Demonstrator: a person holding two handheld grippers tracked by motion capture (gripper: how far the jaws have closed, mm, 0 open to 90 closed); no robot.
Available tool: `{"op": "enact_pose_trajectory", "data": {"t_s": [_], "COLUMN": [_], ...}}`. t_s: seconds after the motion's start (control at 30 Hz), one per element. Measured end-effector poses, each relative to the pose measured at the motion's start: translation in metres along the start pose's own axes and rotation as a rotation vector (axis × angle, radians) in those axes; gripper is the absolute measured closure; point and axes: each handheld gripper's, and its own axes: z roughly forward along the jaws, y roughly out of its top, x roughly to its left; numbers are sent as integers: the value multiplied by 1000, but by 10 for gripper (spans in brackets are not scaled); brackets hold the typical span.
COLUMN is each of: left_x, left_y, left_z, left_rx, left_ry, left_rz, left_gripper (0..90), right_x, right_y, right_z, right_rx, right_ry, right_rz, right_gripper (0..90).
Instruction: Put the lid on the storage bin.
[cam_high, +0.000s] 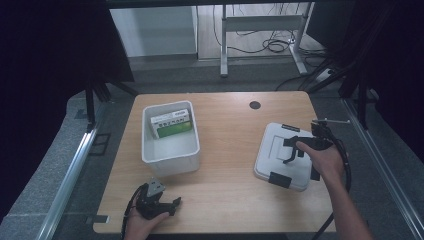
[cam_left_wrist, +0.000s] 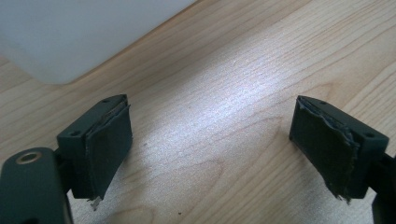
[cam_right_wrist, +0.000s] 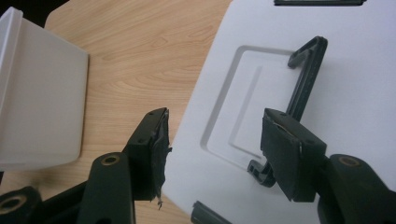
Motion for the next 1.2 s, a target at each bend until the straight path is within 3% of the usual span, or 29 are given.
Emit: {"op": "enact_pose_trajectory", "data": {"t_s": [0.63,0.9,1.1,1.13,1.2], "left_x": [0,0,0,0,0], "left_y": [0,0,0,0,0], "left_z": [0,0,0,0,0], "left_rx": [1,1,1,1,1], "left_ry": [0,0,0,0,0], "left_rz": [1,1,1,1,1], "left_gripper": [130,130,130,130,130], "right_x": [-23,-35,-42,-43,-43], "right_y": [13,17,18,18,18], "right_z": [23,31,42,44,44], "right_rx": [38,56,103,108,113], "right_ry": [-114,-136,-150,-146,-146], "right_rz": [82,128,167,193,199], "right_gripper": [447,532,598,651,683]}}
